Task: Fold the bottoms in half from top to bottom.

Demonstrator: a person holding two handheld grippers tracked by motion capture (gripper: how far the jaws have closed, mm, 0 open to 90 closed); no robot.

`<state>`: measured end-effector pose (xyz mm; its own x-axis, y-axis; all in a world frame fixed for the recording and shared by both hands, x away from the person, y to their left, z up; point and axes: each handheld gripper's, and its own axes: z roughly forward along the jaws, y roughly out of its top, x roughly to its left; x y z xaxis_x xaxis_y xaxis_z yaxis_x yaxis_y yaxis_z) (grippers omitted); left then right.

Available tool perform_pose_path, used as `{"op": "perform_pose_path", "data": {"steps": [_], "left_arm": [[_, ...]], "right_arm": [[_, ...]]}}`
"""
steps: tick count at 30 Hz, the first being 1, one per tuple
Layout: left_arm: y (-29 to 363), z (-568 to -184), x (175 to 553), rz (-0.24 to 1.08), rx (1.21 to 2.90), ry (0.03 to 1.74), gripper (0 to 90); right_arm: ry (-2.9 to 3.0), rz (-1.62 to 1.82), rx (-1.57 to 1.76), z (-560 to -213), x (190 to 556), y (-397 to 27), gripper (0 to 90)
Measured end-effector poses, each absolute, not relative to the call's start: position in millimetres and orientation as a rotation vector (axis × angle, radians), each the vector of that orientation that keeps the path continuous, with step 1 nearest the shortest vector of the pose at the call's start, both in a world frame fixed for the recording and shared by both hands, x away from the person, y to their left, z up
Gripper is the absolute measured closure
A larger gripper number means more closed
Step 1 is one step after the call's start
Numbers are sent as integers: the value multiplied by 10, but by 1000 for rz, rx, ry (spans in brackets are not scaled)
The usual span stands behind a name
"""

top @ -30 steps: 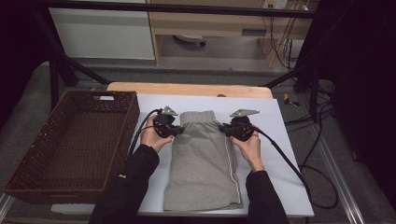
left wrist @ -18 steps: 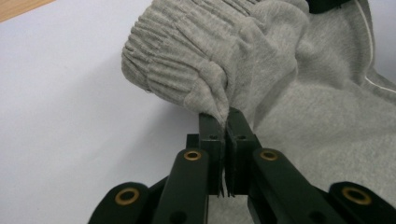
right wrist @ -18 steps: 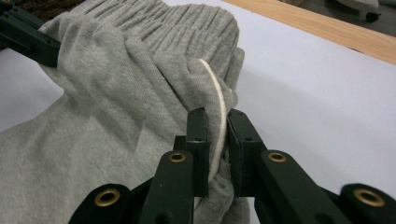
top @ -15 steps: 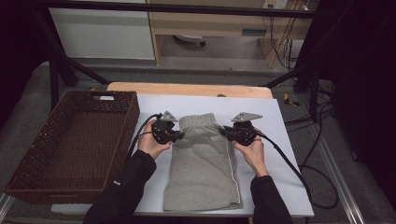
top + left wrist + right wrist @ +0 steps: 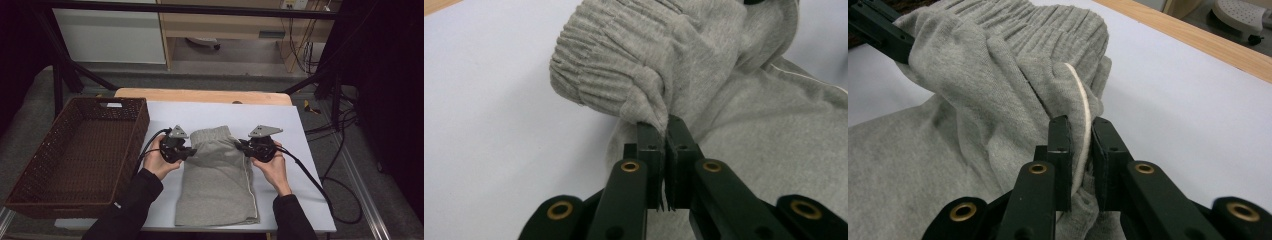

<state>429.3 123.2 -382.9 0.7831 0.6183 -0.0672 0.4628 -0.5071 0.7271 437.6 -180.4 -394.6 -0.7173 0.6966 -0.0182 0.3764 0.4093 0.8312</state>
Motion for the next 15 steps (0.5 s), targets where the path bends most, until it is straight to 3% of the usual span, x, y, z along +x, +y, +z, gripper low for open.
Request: {"op": "perform_pose_path", "data": {"steps": [15], "left_arm": [[1273,-3876,4094,232,2208,806,876]], "right_arm": [[2361,1209,891,-3938,4161,-1777,802]]}}
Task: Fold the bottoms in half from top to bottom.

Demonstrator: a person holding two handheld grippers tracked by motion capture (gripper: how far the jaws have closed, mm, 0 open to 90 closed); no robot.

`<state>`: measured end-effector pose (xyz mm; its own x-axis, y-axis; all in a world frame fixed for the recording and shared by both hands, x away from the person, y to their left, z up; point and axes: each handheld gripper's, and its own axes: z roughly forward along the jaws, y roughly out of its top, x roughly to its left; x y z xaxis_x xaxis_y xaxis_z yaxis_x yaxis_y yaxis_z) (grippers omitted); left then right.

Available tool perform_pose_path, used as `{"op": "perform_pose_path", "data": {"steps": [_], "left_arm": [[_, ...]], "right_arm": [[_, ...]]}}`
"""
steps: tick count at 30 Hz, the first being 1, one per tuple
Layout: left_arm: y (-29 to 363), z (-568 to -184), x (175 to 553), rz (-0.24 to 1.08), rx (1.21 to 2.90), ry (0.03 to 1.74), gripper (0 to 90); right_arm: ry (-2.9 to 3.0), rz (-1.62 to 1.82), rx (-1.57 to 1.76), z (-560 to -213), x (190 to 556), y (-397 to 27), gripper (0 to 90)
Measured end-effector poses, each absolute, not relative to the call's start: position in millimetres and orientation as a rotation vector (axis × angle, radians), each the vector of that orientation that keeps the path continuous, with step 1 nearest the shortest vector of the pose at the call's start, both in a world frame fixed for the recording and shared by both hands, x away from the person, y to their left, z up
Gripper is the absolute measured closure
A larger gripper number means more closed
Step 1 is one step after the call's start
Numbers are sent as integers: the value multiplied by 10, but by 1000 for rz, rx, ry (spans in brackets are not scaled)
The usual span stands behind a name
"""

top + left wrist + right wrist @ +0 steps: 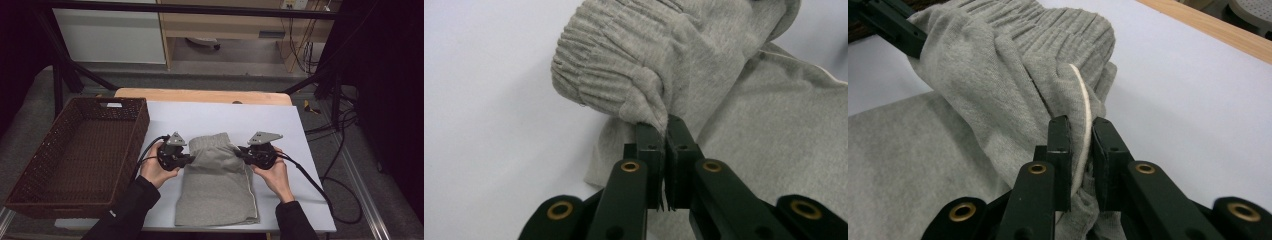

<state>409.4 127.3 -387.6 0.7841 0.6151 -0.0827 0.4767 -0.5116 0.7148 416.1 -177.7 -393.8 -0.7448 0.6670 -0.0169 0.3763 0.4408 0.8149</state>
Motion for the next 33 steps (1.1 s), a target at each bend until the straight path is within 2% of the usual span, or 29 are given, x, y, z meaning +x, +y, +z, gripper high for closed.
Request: {"op": "perform_pose_path", "data": {"steps": [33], "left_arm": [[1261,-4133,3576,156,2249,771,876]], "right_arm": [[2504,1170,869,-4075,3674,-1837,778]]}}
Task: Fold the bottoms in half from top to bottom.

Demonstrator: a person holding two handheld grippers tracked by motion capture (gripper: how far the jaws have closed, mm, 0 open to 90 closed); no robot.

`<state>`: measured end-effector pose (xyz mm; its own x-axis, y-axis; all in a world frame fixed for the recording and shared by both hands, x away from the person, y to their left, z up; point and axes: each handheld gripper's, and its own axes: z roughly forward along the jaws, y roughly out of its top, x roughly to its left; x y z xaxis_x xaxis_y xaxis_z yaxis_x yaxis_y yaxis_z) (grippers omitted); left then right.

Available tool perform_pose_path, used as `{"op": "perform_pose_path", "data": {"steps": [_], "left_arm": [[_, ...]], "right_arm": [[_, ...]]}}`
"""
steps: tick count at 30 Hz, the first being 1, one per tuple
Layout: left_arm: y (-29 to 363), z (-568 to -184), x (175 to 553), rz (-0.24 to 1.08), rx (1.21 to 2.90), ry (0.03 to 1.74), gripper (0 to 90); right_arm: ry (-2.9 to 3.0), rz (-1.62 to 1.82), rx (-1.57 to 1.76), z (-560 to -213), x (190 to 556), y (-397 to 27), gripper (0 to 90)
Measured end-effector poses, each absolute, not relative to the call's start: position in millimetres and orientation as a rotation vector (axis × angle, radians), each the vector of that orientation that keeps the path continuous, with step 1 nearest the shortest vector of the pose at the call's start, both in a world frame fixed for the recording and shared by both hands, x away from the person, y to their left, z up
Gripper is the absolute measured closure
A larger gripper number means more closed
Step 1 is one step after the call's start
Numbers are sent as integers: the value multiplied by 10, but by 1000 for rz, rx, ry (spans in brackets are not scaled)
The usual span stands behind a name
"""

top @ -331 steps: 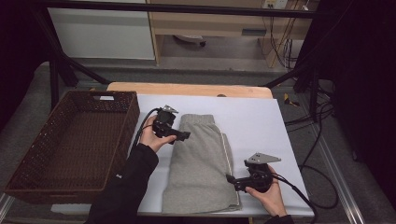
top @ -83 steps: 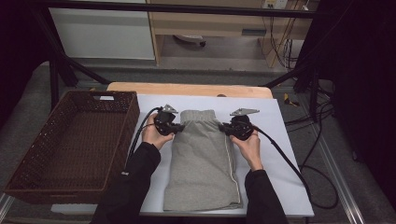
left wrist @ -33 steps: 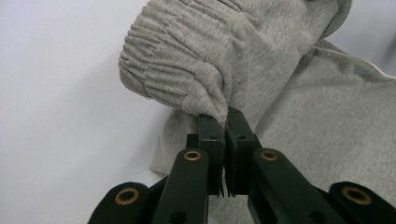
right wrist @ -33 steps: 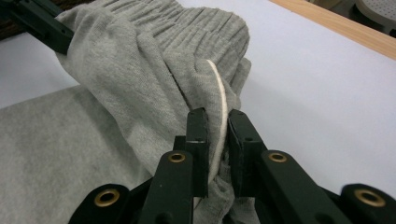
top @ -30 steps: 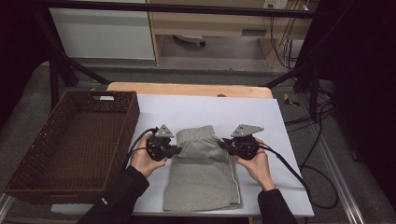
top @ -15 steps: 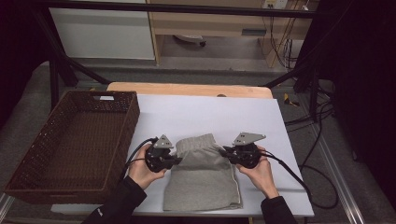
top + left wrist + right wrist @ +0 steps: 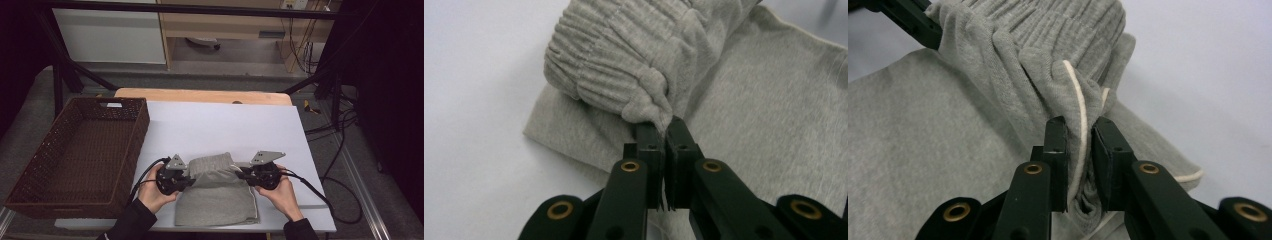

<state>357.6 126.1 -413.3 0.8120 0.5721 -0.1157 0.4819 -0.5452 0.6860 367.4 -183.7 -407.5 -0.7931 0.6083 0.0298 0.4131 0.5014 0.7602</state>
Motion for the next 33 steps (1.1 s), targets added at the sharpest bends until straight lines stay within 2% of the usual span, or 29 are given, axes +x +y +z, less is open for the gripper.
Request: {"op": "perform_pose_path", "data": {"steps": [20,27,30,33], "left_arm": [[1276,-4329,3495,131,2252,774,866],[1351,-4207,3463,119,2236,801,813],[1405,-4144,3445,122,2205,818,814],[1456,-4089,3468,119,2180,856,855]], "right_arm": [[2554,1176,895,-4264,3508,-1862,797],[2540,1177,897,-4280,3495,-1861,807],[2538,1186,905,-4293,3493,-1870,807],[2539,1186,908,-4294,3490,-1869,807]]}}
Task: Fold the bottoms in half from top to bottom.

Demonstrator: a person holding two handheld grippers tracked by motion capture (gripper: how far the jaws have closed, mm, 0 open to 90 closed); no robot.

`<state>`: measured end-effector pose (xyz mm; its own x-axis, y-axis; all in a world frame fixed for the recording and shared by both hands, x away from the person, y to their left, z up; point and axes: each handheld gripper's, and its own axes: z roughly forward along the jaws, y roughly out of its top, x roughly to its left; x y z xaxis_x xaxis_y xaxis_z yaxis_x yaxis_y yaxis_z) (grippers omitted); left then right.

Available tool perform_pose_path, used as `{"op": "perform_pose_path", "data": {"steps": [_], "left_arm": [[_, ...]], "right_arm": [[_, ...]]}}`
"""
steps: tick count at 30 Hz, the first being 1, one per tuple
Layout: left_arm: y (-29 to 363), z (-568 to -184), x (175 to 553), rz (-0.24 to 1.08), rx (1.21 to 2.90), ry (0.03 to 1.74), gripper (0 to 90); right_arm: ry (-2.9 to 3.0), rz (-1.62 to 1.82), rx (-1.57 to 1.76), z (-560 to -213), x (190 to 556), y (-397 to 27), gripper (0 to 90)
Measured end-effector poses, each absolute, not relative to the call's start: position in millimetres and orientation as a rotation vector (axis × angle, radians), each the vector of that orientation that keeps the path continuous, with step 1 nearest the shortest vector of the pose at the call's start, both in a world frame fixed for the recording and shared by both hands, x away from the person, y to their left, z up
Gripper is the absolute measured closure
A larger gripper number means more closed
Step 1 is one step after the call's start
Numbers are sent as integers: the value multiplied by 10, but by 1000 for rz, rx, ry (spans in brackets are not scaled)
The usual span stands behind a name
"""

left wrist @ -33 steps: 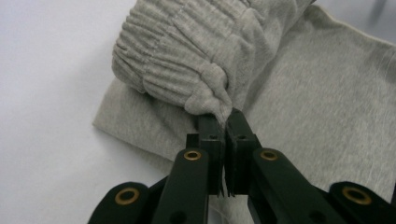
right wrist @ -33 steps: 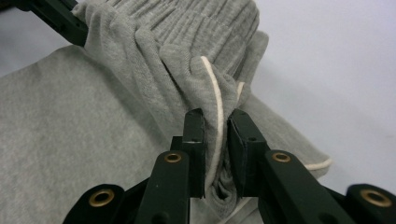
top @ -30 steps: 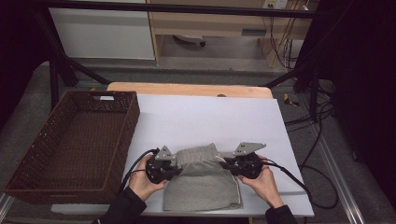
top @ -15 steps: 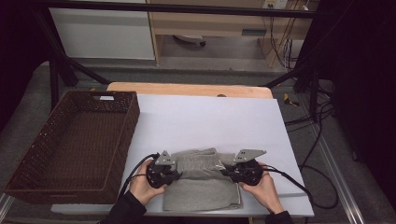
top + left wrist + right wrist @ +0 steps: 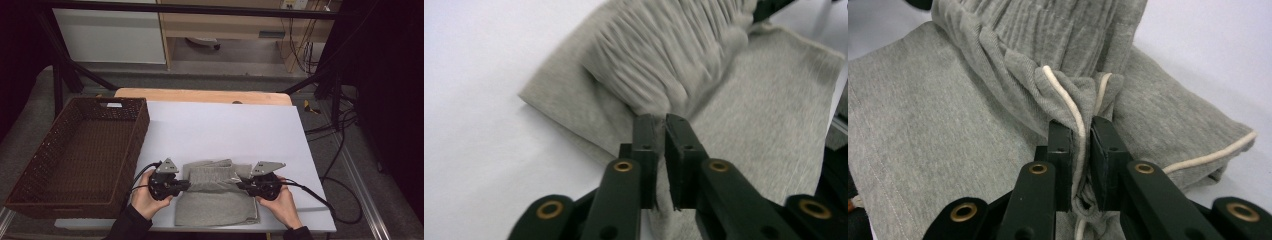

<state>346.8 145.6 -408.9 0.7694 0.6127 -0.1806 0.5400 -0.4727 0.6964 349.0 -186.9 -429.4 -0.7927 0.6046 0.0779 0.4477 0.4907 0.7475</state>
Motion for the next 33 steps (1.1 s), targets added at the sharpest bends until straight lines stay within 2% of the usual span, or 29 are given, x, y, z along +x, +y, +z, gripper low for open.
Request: {"op": "perform_pose_path", "data": {"steps": [3,14,27,33], "left_arm": [[1484,-4060,3537,115,2160,903,899],[1400,-4165,3903,63,2131,1028,900],[1317,-4255,4155,35,2128,1043,900],[1318,-4226,4066,0,2109,1011,900]], "right_arm": [[2536,1189,909,-4298,3489,-1867,807],[2538,1184,910,-4302,3483,-1863,807],[2544,1180,898,-4308,3479,-1860,807],[2548,1174,878,-4313,3467,-1860,806]]}}
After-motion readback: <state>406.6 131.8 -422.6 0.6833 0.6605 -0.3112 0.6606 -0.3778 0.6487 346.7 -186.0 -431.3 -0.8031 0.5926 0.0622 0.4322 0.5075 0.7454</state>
